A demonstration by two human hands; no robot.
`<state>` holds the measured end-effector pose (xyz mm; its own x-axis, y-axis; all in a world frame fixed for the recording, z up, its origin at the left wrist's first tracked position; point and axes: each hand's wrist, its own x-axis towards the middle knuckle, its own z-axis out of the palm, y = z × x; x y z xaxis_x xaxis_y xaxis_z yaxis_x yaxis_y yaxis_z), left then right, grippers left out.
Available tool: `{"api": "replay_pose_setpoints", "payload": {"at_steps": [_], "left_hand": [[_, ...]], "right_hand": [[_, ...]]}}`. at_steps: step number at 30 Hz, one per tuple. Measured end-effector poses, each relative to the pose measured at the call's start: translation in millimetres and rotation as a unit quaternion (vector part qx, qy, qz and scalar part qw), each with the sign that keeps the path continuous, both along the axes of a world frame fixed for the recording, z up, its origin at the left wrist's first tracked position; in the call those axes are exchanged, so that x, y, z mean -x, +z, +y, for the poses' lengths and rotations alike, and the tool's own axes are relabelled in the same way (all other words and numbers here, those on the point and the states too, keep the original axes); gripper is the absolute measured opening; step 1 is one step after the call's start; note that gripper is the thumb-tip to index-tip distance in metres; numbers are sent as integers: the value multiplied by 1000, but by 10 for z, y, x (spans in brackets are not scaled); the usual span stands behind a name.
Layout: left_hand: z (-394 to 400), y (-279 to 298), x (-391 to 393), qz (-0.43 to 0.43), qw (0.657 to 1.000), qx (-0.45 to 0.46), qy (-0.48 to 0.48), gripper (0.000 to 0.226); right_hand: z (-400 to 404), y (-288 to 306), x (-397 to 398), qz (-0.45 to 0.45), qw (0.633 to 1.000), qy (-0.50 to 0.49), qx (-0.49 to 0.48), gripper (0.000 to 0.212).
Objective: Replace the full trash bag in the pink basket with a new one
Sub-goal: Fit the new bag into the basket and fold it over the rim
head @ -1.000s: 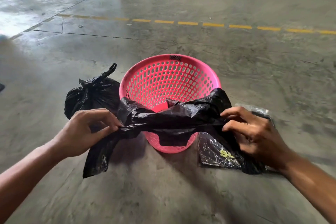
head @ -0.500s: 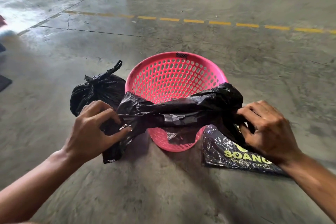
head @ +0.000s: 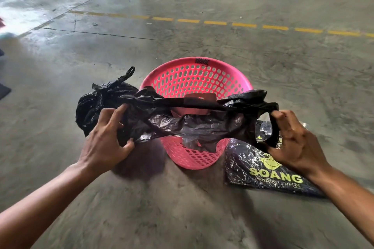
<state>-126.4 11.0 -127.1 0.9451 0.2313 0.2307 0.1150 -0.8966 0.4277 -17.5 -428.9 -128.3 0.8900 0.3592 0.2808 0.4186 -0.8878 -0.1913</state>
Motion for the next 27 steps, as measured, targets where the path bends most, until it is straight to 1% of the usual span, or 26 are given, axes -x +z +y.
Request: {"api": "replay_pose_setpoints", "payload": {"at_steps": [2,5,8,10,13,15,17,19,20,22,23,25,26,27], "left_hand": [[-58,73,74,-24,1000,6,-3,110],[-54,179,250,-42,999,18,-3,114],[30,144,353,12,1000,-9,-10,112],[86,73,368,54,998,-16,-20,109],[155,-27,252,75,997,-22,-16,108],[187,-77,75,66,998,-13,-10,109],[231,-85,-165,44,999,6,-7,108],[275,-46,-408,24,1000,17,-6,108],[290,-11,-507,18,1000,19,-10,107],[319,76,-695,14,999,19,-32,102],[359,124,-793,18,998,31,-51,97],[461,200,-1000,32,992,91,-83,87],[511,222,-1097,35,988,124,-88,85],[550,245,-1192,36,984,154,-80,81]], "right_hand": [[-35,44,46,-7,1000,-1,-9,89],[-122,112,130,-3,999,-13,-35,91],[-193,28,148,7,1000,-11,-18,95],[-230,-90,119,32,999,-4,-2,96],[-222,-248,16,74,997,-12,-10,95],[-182,-284,-140,102,994,-14,-47,94],[-161,-268,-368,141,982,4,-127,86],[-172,-206,-627,192,954,1,-229,75],[-166,-163,-749,226,930,-8,-290,69],[-120,-41,-950,295,864,-22,-408,60],[-79,27,-1034,323,834,-29,-446,53],[21,177,-1165,366,799,-43,-475,28],[71,235,-1226,386,788,-47,-477,22],[119,280,-1298,398,785,-52,-472,20]]}}
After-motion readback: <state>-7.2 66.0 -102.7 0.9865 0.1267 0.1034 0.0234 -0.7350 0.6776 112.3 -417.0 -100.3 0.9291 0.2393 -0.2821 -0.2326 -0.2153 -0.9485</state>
